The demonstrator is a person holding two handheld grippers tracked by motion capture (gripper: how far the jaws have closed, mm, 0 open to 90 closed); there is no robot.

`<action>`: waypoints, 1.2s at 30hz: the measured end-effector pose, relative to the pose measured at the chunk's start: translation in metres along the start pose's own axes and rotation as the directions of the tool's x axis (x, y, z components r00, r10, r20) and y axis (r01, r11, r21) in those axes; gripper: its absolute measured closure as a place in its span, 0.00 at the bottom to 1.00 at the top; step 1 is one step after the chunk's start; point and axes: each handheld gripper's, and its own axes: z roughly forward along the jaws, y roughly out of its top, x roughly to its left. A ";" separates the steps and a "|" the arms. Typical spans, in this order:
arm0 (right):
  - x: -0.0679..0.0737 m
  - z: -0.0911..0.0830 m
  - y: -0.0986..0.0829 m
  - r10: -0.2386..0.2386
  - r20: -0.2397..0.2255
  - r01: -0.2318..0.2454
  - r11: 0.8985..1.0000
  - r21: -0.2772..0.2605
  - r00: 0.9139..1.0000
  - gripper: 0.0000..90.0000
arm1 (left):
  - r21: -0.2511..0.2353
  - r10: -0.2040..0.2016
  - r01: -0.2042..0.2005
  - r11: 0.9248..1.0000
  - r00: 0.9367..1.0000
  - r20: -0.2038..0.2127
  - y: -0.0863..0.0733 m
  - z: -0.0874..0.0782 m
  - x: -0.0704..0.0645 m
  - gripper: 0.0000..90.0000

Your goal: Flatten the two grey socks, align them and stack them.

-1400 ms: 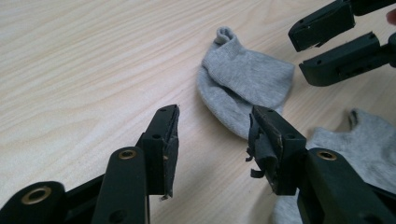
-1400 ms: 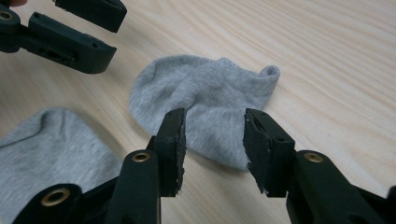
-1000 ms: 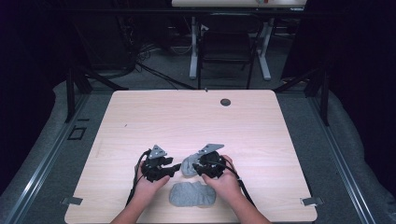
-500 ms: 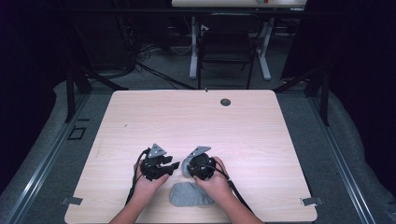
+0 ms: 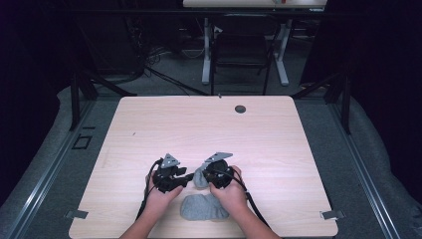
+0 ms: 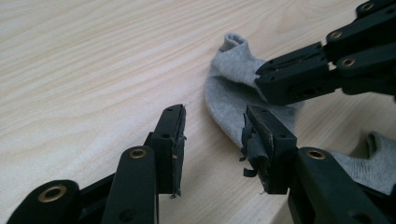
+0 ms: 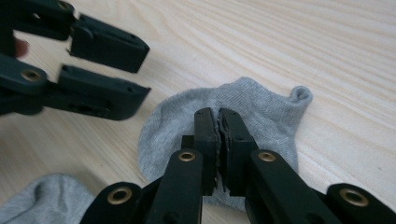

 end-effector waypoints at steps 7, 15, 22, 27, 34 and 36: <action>-0.002 -0.006 0.000 0.006 -0.003 -0.006 1.000 -0.019 1.000 0.96 | 0.013 -0.002 0.002 1.000 1.000 -0.001 0.000 0.010 -0.008 0.65; -0.003 -0.011 -0.001 0.023 -0.011 -0.023 0.998 -0.050 1.000 0.96 | 0.031 0.032 -0.030 0.999 0.999 -0.039 -0.002 0.015 -0.013 0.90; -0.007 -0.025 0.001 0.039 -0.030 -0.041 0.996 -0.085 0.999 0.96 | 0.029 0.031 -0.030 0.999 0.999 -0.043 -0.001 0.009 -0.008 0.99; -0.015 -0.038 0.000 0.050 -0.023 -0.052 0.993 -0.111 0.999 0.96 | 0.032 0.036 -0.035 0.999 0.998 -0.049 -0.001 0.004 -0.001 1.00; -0.034 -0.054 -0.010 0.093 0.001 -0.092 0.989 -0.112 0.996 0.95 | 0.032 0.026 -0.025 0.999 0.998 -0.051 -0.002 0.000 0.008 1.00; -0.039 -0.053 -0.016 0.110 0.003 -0.109 0.990 -0.086 0.994 0.95 | 0.031 0.022 -0.021 0.999 0.999 -0.048 -0.001 0.001 0.009 1.00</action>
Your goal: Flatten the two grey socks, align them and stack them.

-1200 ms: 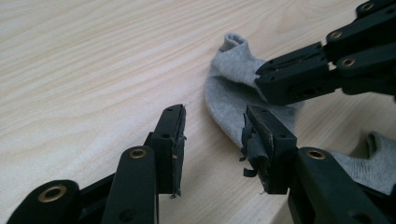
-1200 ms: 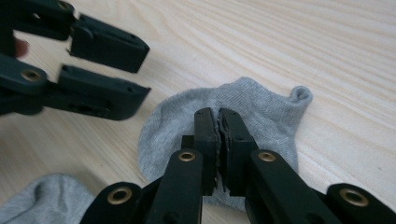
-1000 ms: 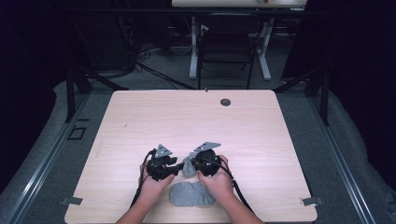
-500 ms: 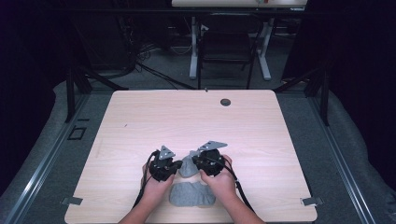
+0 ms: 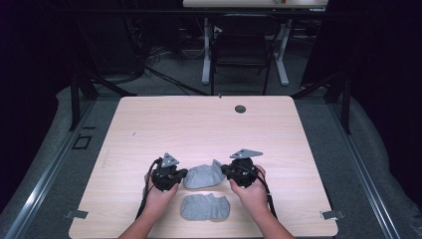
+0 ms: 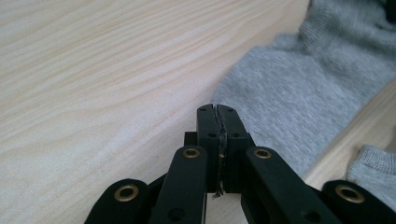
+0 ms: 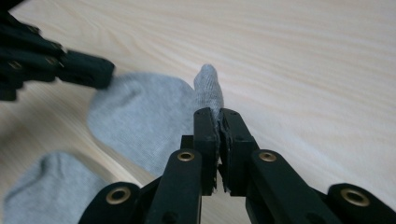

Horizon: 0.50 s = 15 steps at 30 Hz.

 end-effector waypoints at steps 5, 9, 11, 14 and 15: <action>-0.009 0.006 -0.016 0.016 0.021 -0.017 0.998 0.054 1.000 0.95 | 0.011 0.007 -0.007 1.000 1.000 -0.002 0.000 0.003 -0.001 1.00; -0.013 0.009 -0.026 0.026 0.033 -0.028 0.998 0.064 0.999 0.95 | 0.019 0.011 -0.011 1.000 1.000 -0.003 0.000 0.004 0.001 1.00; -0.015 0.010 -0.030 0.042 0.028 -0.044 0.996 0.071 0.999 0.93 | 0.017 0.014 -0.014 1.000 1.000 -0.003 0.000 0.005 0.001 0.99; -0.015 0.010 -0.033 0.055 0.034 -0.057 0.996 0.066 0.998 0.86 | 0.013 0.007 -0.007 1.000 1.000 -0.009 0.000 0.005 0.002 0.98; -0.015 0.009 -0.033 0.055 0.031 -0.057 0.997 0.058 0.998 0.85 | 0.011 0.007 -0.007 1.000 1.000 -0.006 0.000 0.005 0.003 0.96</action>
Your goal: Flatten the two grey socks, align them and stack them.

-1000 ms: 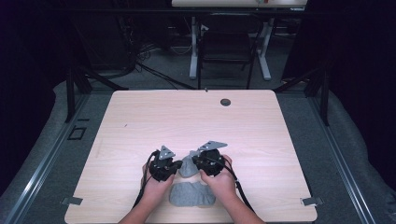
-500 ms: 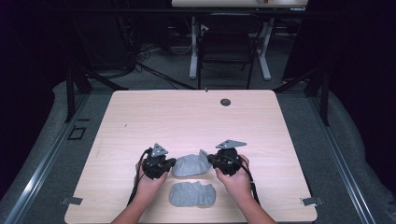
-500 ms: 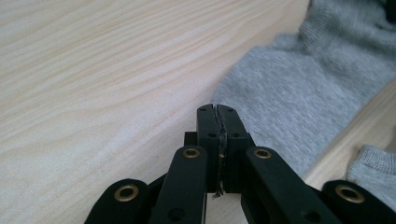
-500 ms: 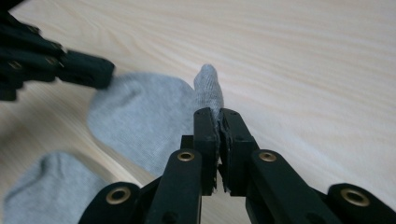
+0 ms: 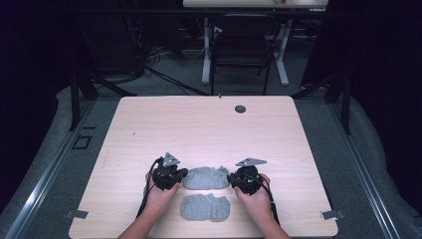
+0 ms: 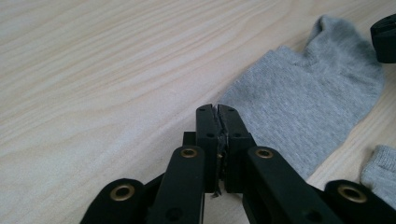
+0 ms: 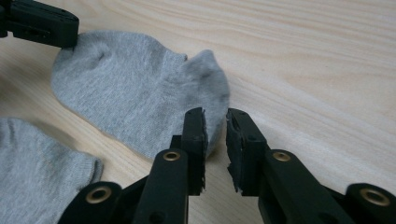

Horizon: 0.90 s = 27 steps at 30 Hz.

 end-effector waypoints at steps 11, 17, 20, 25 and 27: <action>-0.008 -0.016 0.013 -0.014 -0.004 0.014 0.999 -0.049 1.000 0.75 | -0.034 -0.025 0.026 0.999 1.000 0.014 0.003 -0.012 0.005 0.76; -0.007 -0.006 0.022 -0.026 -0.003 0.026 0.999 -0.035 1.000 0.74 | -0.015 -0.016 0.017 1.000 1.000 0.019 0.004 -0.007 0.001 0.73; -0.008 0.001 0.026 -0.033 -0.010 0.033 0.999 -0.013 0.999 0.74 | -0.007 -0.021 0.021 1.000 1.000 0.023 0.003 -0.003 -0.001 0.73; -0.005 0.009 0.030 -0.067 -0.050 0.067 0.998 -0.006 0.996 0.72 | 0.009 -0.030 0.029 1.000 0.999 0.015 -0.003 0.000 -0.001 0.73; -0.004 0.012 0.032 -0.085 -0.053 0.085 0.996 -0.004 0.995 0.71 | 0.015 -0.034 0.034 0.999 0.999 0.019 -0.005 0.001 -0.001 0.73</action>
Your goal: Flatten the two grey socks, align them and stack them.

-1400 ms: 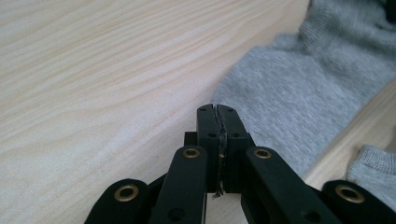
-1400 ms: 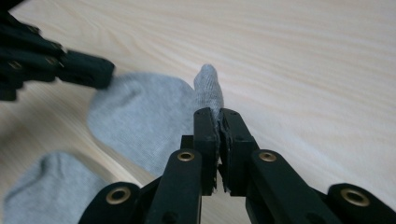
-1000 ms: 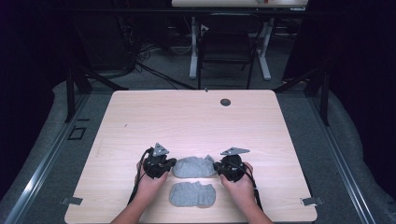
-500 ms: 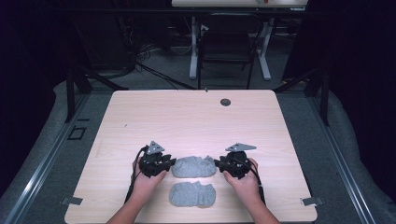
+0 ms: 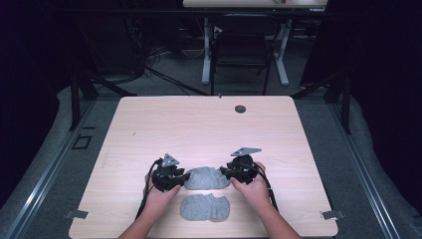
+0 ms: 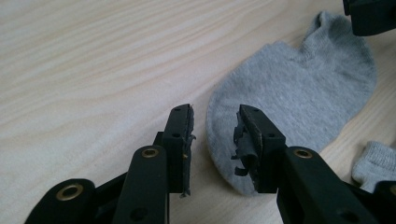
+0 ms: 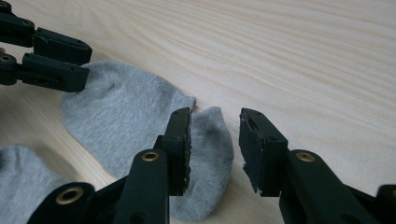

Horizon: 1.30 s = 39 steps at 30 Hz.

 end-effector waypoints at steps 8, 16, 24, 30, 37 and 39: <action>-0.002 0.006 -0.002 -0.012 0.008 0.012 0.998 0.065 1.000 0.84 | 0.005 0.004 -0.004 1.000 1.000 0.003 -0.003 0.001 0.001 0.79; -0.003 0.006 -0.007 -0.008 0.005 0.008 0.996 0.088 1.000 0.96 | 0.016 0.017 -0.017 1.000 1.000 -0.007 -0.004 0.004 0.001 0.91; -0.003 0.003 -0.011 -0.006 0.004 0.006 0.997 0.080 1.000 0.97 | 0.005 0.012 -0.012 1.000 1.000 0.004 -0.003 0.001 0.003 0.98; -0.004 -0.003 -0.013 0.002 0.004 -0.002 0.998 0.065 1.000 0.97 | -0.013 0.017 -0.017 1.000 1.000 -0.004 -0.001 -0.004 0.004 0.98; 0.001 -0.012 -0.011 0.009 -0.018 -0.008 0.999 0.032 1.000 0.97 | -0.025 0.022 -0.022 0.999 1.000 0.002 0.000 -0.009 0.003 0.98; 0.003 -0.014 -0.010 0.017 -0.018 -0.016 1.000 0.026 1.000 0.97 | -0.031 0.027 -0.027 0.999 1.000 0.005 0.002 -0.012 0.003 0.98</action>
